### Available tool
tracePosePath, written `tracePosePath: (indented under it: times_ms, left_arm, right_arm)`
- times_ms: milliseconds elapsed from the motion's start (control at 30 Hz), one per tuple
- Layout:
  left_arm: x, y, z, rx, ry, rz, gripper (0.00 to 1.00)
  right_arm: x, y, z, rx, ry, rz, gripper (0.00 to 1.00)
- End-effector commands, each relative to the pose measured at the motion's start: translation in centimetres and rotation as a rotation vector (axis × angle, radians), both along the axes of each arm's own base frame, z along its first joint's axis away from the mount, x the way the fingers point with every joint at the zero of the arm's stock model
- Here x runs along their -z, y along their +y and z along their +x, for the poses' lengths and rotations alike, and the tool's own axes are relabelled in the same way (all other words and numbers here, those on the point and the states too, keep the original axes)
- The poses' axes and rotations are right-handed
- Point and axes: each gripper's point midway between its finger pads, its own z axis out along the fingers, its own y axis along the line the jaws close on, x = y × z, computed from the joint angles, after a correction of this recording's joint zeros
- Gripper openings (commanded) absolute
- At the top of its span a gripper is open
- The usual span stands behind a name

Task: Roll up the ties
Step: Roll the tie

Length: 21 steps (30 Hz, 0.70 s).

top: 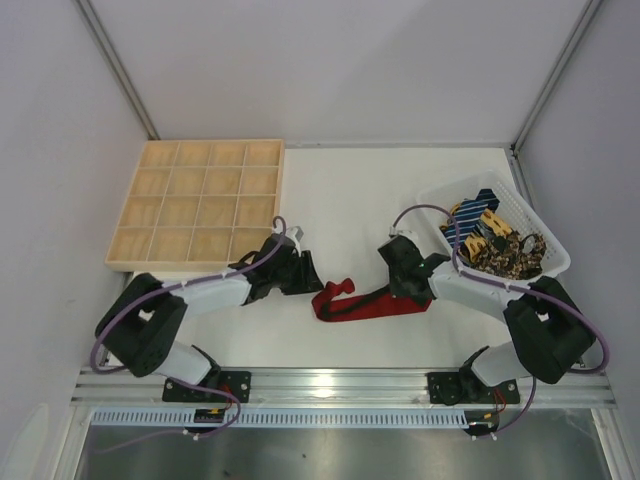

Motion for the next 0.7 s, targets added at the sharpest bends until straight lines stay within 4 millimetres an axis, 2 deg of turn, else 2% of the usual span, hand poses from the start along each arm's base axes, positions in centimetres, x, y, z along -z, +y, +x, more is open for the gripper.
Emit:
tracePosePath:
  times_ms: [0, 67, 100, 167, 200, 267, 300, 367, 400, 433, 467, 500, 567, 633, 667]
  left_arm:
    - [-2.9, -0.2, -0.5, -0.074, -0.08, -0.048, 0.51]
    - [-3.2, -0.2, -1.4, -0.095, -0.085, -0.053, 0.52]
    - [-3.8, -0.3, -2.2, -0.092, -0.097, -0.049, 0.52]
    - [-4.4, 0.0, -2.4, -0.131, -0.122, -0.041, 0.55]
    - [-4.6, -0.1, -2.8, -0.128, -0.127, -0.036, 0.56]
    - [-5.6, 0.7, -2.3, -0.166, -0.162, -0.025, 0.6]
    - [-5.5, 1.3, -2.3, -0.177, -0.165, 0.001, 0.61]
    - [-6.3, 1.9, -1.7, -0.189, -0.206, 0.026, 0.64]
    - [-6.4, 2.2, -1.6, -0.191, -0.211, 0.042, 0.65]
    - [-6.6, 2.5, -1.5, -0.191, -0.215, 0.066, 0.66]
    - [-6.6, 2.6, -1.4, -0.19, -0.217, 0.077, 0.67]
    - [-6.6, 2.8, -1.4, -0.187, -0.222, 0.085, 0.67]
    - [-6.7, 3.0, -1.3, -0.193, -0.226, 0.086, 0.67]
    - [-6.9, 3.2, -1.3, -0.201, -0.229, 0.077, 0.68]
    - [-7.0, 3.3, -1.4, -0.205, -0.234, 0.066, 0.68]
  right_arm:
    - [-3.4, 1.3, 4.4, -0.096, -0.138, -0.05, 0.05]
    - [-5.2, 2.5, 5.2, -0.116, -0.161, -0.027, 0.09]
    - [-6.4, 3.4, 4.8, -0.14, -0.186, -0.007, 0.15]
    - [-7.3, 4.4, 4.1, -0.176, -0.226, 0.017, 0.36]
    - [-7.8, 5.8, 2.9, -0.24, -0.247, 0.033, 0.52]
    - [-8.7, 7.1, 1.8, -0.291, -0.296, 0.076, 0.61]
    - [-7.9, 7.0, 1.0, -0.309, -0.295, 0.071, 0.64]
    - [-9.0, 8.4, -0.3, -0.352, -0.385, 0.099, 0.66]
    - [-7.9, 7.8, -1.2, -0.371, -0.401, 0.064, 0.67]
    - [-9.2, 8.3, -2.3, -0.403, -0.483, 0.077, 0.67]
    - [-10.3, 9.3, -2.3, -0.414, -0.559, 0.126, 0.67]
    - [-8.7, 8.6, -3.0, -0.461, -0.571, 0.092, 0.68]
    - [-9.3, 10.3, -3.8, -0.513, -0.641, 0.158, 0.69]
    - [-8.8, 10.3, -3.8, -0.525, -0.668, 0.108, 0.69]
    - [-8.1, 11.0, -4.0, -0.554, -0.671, 0.089, 0.69]
